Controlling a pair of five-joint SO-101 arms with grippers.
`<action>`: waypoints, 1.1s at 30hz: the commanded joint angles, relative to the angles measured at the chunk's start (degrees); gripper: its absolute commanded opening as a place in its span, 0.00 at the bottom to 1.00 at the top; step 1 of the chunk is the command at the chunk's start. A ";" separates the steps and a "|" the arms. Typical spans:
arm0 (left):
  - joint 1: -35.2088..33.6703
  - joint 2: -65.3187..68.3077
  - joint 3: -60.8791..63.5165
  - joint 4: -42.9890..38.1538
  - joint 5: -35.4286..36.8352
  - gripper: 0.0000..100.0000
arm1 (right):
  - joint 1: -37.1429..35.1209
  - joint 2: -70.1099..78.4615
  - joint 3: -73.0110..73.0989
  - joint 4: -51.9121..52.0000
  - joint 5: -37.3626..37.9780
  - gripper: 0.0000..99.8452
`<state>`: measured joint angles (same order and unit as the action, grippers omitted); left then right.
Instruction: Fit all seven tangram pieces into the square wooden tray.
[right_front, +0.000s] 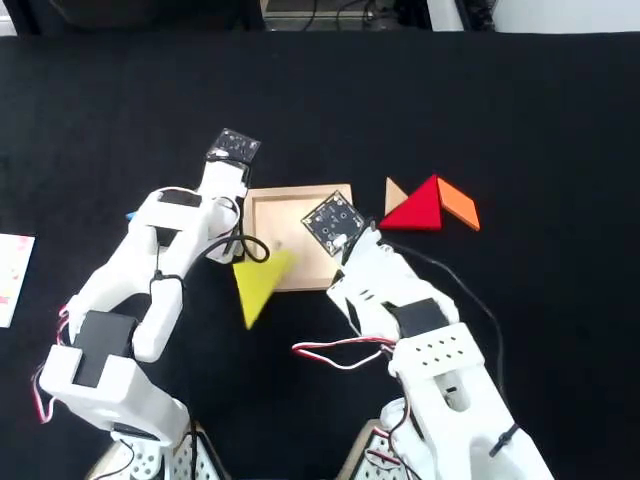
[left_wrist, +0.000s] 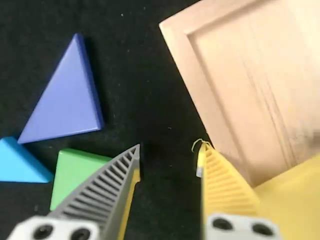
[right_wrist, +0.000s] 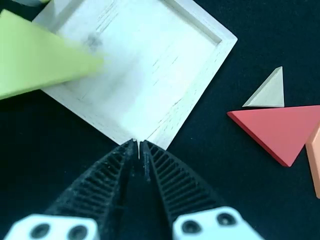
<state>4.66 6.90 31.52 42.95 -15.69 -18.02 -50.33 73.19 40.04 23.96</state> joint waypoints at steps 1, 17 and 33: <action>1.19 -2.29 -2.51 0.70 1.41 0.19 | 2.99 -1.45 -0.57 -0.70 -0.18 0.01; -4.70 -21.10 -19.38 27.52 -5.10 0.20 | 5.36 -1.54 -1.10 -1.05 -0.18 0.01; 10.95 -27.34 11.82 20.04 17.67 0.22 | 13.80 -1.45 -0.13 -5.71 -0.26 0.01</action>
<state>12.04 -17.98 40.31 68.09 -3.21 -5.01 -50.33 73.19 36.26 23.96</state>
